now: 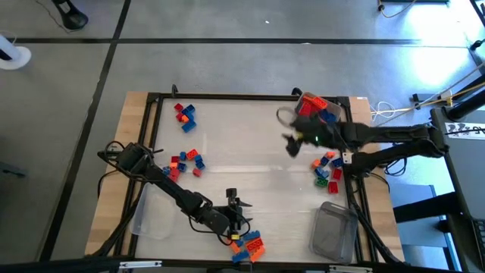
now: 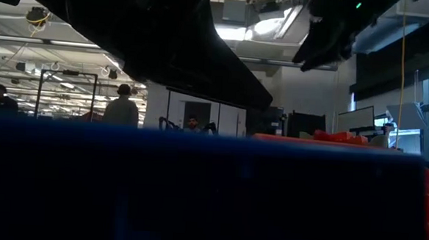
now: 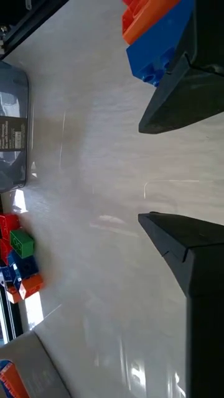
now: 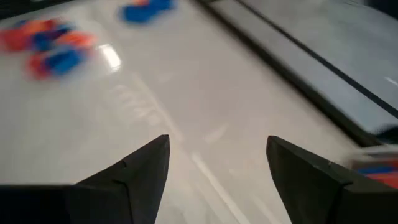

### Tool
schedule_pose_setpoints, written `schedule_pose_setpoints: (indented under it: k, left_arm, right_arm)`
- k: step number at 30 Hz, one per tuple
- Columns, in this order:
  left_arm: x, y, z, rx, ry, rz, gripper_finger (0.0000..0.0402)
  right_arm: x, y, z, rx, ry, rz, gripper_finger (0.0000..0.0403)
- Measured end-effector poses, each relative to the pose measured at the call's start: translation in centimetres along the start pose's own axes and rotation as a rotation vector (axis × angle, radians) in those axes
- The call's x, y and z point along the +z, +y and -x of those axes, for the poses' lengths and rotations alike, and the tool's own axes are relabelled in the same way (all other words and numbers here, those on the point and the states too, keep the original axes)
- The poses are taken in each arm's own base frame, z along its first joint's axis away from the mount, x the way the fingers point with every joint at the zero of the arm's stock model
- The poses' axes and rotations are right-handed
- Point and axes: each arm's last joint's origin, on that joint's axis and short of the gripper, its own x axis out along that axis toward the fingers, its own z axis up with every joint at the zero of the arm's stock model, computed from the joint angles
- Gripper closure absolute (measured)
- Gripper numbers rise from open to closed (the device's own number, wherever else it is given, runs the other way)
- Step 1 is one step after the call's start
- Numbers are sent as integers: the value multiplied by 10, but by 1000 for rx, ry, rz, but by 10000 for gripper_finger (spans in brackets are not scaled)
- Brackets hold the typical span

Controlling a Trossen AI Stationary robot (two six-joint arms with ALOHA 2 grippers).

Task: Sort blocks by size
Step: Put the blue game piece into the gray bin

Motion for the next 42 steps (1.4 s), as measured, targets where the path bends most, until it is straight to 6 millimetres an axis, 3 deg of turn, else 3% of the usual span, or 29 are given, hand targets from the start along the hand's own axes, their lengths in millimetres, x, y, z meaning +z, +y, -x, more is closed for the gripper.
schedule_pose_setpoints:
  k: [7,11,19,25,31,42]
  left_arm:
    - [0,0,0,-2,-4,-9,194]
    - [5,-6,3,-40,-43,-17,194]
    - [24,-25,9,-226,-27,-6,194]
    - [30,-28,9,-231,143,63,194]
    - [25,-28,4,-257,194,160,194]
    - [11,-30,-7,-244,223,140,194]
  right_arm:
    - [-27,66,20,242,14,194,136]
    - [-50,98,22,287,44,296,136]
    - [-103,166,18,329,-8,378,136]
    - [-146,205,3,362,-58,400,136]
    - [-165,214,-14,319,-61,382,136]
    - [-162,212,-18,291,-69,365,136]
